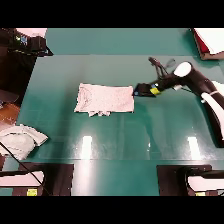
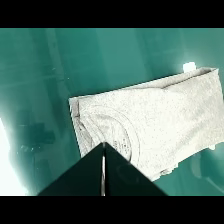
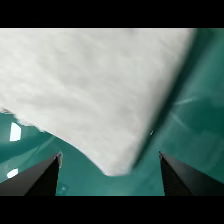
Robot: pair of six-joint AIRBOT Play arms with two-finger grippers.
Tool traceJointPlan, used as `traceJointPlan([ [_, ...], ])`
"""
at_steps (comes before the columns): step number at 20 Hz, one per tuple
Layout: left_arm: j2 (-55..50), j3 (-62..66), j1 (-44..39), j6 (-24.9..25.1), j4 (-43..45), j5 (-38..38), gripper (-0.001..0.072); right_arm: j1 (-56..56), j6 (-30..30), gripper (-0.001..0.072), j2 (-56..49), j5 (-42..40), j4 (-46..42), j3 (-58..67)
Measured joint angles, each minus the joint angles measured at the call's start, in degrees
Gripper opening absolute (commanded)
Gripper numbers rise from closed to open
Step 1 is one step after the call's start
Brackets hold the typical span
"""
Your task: Fold the shirts.
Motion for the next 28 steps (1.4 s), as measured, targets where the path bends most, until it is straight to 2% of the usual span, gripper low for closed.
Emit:
traceJointPlan([
  [3,0.0,0.0,0.0,0.0,0.0,0.3,0.0021,-3.7,-1.7,0.0689,-0.8,-2.3,7.8,-6.4],
  [4,0.0,0.0,0.0,0.0,0.0,0.5,0.0021,-3.9,-3.2,0.0657,-2.0,-3.3,11.1,-7.3],
  [8,0.0,0.0,0.0,0.0,-0.1,0.5,0.0021,-1.5,-6.8,0.0621,-8.8,-4.1,20.0,-5.5],
  [9,0.0,0.0,0.0,0.0,-0.1,0.5,0.0021,-0.2,-7.1,0.0587,-10.6,-4.0,21.4,-4.0],
  [11,0.0,0.0,0.0,0.0,-0.2,0.5,0.0021,2.7,-7.6,0.0473,-14.0,-3.6,22.6,-0.5],
  [12,0.0,0.0,0.0,0.0,-0.3,0.5,0.0021,4.1,-7.7,0.0379,-15.3,-3.5,22.7,1.1],
  [14,0.0,0.0,0.0,0.0,-0.7,0.2,0.0021,6.6,-7.8,0.011,-17.3,-4.0,22.4,4.0],
  [15,0.0,0.0,0.0,0.0,-0.7,0.2,0.0021,7.5,-7.9,0.0014,-17.9,-4.3,22.7,5.1],
  [19,0.0,0.0,-0.1,-0.1,-1.2,-0.1,0.0021,8.1,-8.1,0.0013,-18.2,-4.7,23.1,7.9],
  [22,0.0,0.0,-1.3,-0.1,-1.5,-0.8,0.0021,4.2,-8.0,0.0012,-14.4,-6.3,22.5,6.9],
  [28,0.0,0.0,-8.8,-0.1,-1.6,0.9,0.0021,-15.6,-7.7,0.0012,-0.5,-8.2,21.3,-0.4],
])
